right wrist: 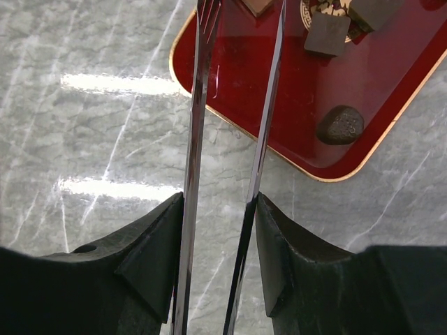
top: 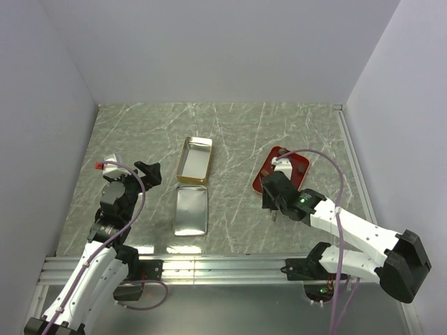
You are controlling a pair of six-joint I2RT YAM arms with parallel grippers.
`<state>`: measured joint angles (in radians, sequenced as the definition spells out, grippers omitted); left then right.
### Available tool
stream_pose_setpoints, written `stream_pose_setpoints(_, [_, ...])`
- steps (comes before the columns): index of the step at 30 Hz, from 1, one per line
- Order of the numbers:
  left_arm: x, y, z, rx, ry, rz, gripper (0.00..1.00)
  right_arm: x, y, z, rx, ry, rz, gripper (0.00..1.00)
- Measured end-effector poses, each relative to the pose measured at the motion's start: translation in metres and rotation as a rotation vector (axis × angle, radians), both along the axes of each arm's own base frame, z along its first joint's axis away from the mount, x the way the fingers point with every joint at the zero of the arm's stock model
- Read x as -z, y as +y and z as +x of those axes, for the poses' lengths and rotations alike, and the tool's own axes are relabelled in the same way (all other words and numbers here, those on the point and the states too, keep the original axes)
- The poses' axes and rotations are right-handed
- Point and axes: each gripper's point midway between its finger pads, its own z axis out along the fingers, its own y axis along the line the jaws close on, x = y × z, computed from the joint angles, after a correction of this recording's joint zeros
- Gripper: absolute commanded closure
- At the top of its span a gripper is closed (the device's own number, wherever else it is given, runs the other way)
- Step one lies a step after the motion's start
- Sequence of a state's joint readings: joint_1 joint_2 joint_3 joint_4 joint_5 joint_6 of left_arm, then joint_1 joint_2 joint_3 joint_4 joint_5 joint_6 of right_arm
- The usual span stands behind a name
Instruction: Pack the chocolate
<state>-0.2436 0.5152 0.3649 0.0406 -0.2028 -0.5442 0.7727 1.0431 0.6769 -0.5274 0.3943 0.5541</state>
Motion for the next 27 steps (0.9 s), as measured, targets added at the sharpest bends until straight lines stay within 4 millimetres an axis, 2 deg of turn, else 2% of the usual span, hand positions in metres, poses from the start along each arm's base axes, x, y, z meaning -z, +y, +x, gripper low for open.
stream_pose_setpoints(5, [0.000,0.000,0.000,0.000,-0.001,0.000,0.00,0.005,-0.003,0.003,0.009,0.023,0.004,0.49])
stream_pose_setpoints(14, [-0.001,0.000,0.000,0.000,-0.002,-0.001,0.01,0.009,0.002,0.000,-0.036,0.049,0.028,0.56])
stream_pose_setpoints(17, [-0.001,0.000,0.000,0.000,-0.002,-0.001,0.01,0.010,0.005,0.000,-0.055,0.057,0.033,0.63])
stream_pose_setpoints(22, [-0.001,0.000,0.000,0.000,-0.002,-0.001,0.00,0.012,0.006,-0.001,-0.065,0.068,0.037,0.66])
stream_pose_setpoints(27, [-0.001,0.000,0.000,0.000,-0.003,-0.001,0.01,0.016,0.006,-0.002,-0.064,0.083,0.027,0.76])
